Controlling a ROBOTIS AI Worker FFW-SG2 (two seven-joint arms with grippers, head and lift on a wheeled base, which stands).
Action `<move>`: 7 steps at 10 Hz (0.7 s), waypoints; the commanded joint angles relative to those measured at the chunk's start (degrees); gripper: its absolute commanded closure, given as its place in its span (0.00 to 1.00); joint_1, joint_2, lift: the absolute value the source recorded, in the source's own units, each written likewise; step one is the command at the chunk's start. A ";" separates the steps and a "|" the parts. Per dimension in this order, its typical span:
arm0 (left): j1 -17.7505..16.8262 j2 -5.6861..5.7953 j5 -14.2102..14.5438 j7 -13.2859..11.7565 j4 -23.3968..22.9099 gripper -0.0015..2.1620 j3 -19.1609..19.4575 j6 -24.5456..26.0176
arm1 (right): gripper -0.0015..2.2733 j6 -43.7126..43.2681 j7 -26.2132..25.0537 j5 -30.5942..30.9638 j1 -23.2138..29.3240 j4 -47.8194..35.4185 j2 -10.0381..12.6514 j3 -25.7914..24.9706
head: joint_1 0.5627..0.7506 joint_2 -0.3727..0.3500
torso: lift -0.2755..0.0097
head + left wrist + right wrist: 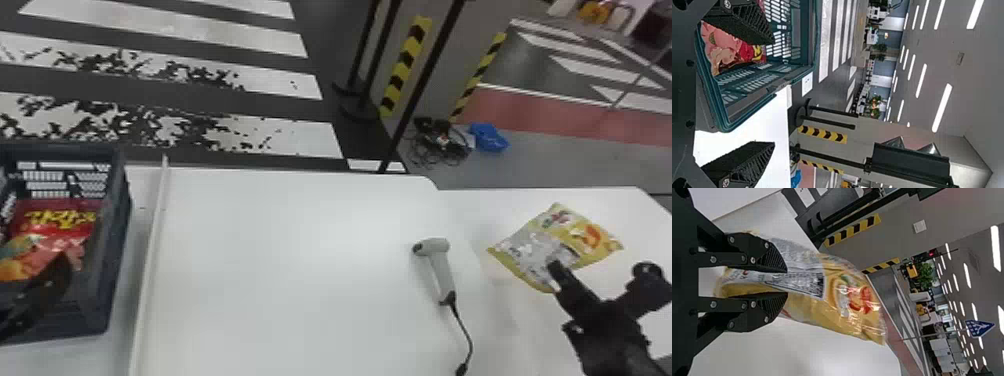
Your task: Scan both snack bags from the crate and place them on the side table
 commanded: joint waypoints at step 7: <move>0.49 0.29 0.21 0.00 -0.60 0.04 0.25 -0.51 | 0.03 -2.07 1.25 -1.00 9.12 -23.36 8.57 1.16 | 0.70 0.03 | 0.63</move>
